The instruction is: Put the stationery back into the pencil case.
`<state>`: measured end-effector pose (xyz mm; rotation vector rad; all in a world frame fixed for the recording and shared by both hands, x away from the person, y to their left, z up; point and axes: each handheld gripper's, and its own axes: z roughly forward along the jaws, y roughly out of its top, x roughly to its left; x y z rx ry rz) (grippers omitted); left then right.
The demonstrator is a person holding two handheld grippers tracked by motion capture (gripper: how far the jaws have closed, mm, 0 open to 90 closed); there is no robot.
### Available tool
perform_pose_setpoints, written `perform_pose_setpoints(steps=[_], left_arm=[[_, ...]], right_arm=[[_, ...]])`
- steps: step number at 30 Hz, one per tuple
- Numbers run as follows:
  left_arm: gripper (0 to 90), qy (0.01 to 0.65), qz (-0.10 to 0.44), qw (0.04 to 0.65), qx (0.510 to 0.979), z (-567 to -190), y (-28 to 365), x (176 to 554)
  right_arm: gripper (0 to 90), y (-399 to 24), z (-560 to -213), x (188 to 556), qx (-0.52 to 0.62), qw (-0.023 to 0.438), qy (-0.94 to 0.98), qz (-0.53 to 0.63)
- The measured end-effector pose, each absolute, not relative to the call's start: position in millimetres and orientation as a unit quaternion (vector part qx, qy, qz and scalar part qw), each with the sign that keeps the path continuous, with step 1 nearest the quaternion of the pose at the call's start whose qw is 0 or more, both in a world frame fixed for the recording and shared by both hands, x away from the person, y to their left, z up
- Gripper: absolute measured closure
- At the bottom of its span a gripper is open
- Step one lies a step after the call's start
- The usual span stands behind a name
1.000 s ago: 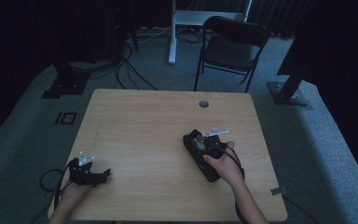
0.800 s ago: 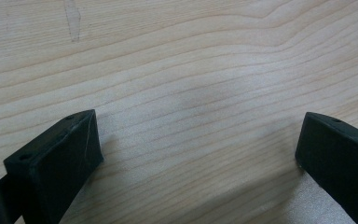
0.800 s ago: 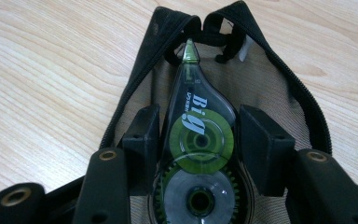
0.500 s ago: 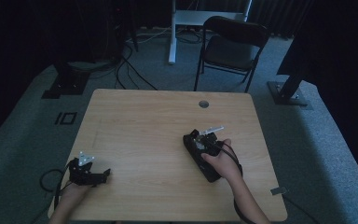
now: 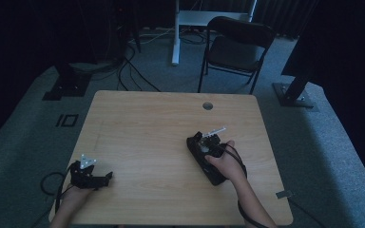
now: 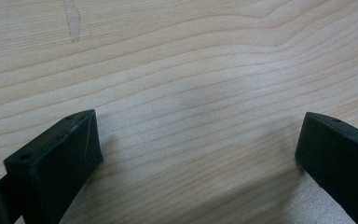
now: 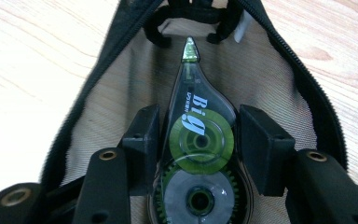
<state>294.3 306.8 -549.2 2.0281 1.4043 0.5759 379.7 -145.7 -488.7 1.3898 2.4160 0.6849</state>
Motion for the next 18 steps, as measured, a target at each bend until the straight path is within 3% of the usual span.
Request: perform_pose_setpoints(steps=[18], left_arm=[[0.2, 0.529, 0.217, 0.300, 0.764, -549.2, 306.8, 294.3]], right_arm=[[49.8, -139.3, -493.4, 387.0, 0.481, 0.119, 0.844, 0.207]])
